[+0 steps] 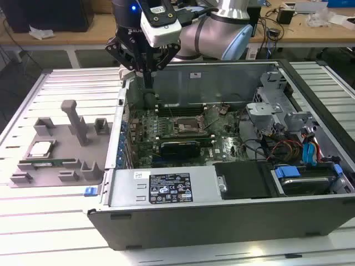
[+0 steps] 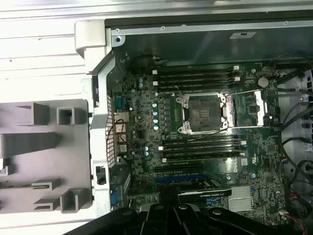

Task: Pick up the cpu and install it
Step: 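Reach for the cpu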

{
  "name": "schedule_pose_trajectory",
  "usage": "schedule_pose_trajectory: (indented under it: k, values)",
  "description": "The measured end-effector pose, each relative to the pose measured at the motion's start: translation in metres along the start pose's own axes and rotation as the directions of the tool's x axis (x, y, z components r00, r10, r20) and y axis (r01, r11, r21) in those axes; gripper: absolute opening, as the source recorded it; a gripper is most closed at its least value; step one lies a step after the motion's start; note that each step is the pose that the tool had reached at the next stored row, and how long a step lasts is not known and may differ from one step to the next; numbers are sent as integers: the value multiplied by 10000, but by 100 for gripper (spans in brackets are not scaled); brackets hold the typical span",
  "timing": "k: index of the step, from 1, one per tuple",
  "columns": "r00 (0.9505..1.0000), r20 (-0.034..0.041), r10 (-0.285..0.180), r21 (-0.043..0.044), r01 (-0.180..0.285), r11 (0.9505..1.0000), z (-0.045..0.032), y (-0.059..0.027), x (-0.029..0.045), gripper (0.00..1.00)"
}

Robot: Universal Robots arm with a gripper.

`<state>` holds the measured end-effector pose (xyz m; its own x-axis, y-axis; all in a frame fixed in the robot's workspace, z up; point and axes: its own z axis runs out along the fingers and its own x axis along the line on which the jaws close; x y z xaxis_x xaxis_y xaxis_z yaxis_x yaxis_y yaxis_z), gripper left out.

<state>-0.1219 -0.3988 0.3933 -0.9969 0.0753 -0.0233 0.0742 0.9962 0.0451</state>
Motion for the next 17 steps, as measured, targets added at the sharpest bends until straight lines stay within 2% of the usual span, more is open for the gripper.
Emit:
schedule_pose_trajectory:
  k: [12, 17]
  values:
    - [10000, 0, 1, -1, -1, 10000, 0, -1, 14, 11]
    - [10000, 0, 0, 1, 0, 10000, -3, -6, 83, 11]
